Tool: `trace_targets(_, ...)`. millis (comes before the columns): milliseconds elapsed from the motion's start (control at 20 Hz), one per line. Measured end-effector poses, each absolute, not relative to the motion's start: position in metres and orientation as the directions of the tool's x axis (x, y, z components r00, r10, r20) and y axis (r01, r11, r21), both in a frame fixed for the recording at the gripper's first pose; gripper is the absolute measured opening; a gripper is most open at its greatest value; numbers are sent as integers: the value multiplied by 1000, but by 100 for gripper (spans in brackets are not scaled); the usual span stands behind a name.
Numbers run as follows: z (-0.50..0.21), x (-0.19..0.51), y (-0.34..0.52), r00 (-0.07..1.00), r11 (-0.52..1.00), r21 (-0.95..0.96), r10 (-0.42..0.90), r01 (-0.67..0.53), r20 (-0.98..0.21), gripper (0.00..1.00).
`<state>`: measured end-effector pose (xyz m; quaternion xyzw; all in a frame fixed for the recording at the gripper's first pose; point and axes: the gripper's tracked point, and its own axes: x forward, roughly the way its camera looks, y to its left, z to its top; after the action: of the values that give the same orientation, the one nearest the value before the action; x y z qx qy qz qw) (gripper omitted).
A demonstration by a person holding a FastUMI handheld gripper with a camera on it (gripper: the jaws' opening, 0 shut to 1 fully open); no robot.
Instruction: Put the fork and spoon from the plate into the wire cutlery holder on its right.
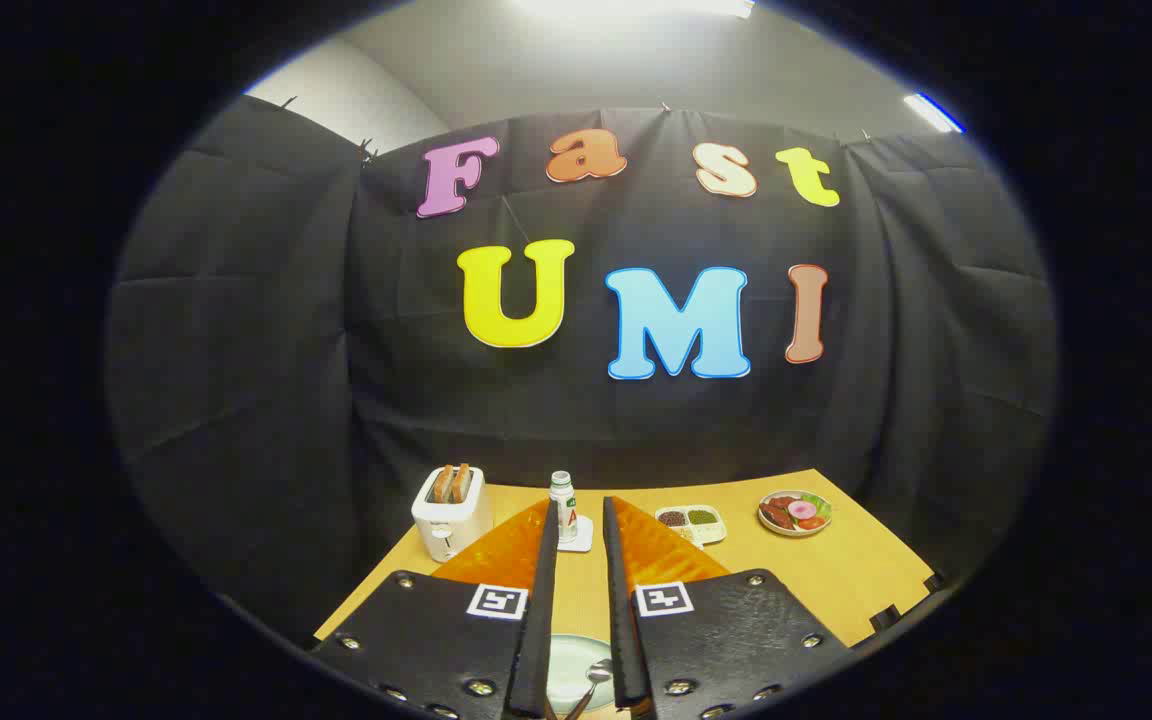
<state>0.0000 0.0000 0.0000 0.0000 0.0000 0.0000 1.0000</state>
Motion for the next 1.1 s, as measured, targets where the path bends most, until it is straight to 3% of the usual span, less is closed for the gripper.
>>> trace_targets(650,-15,12,-10,998,999,20,-48,49,-40,25)
trace_targets(1100,-150,23,-15,921,988,66,-104,138,-376,26)
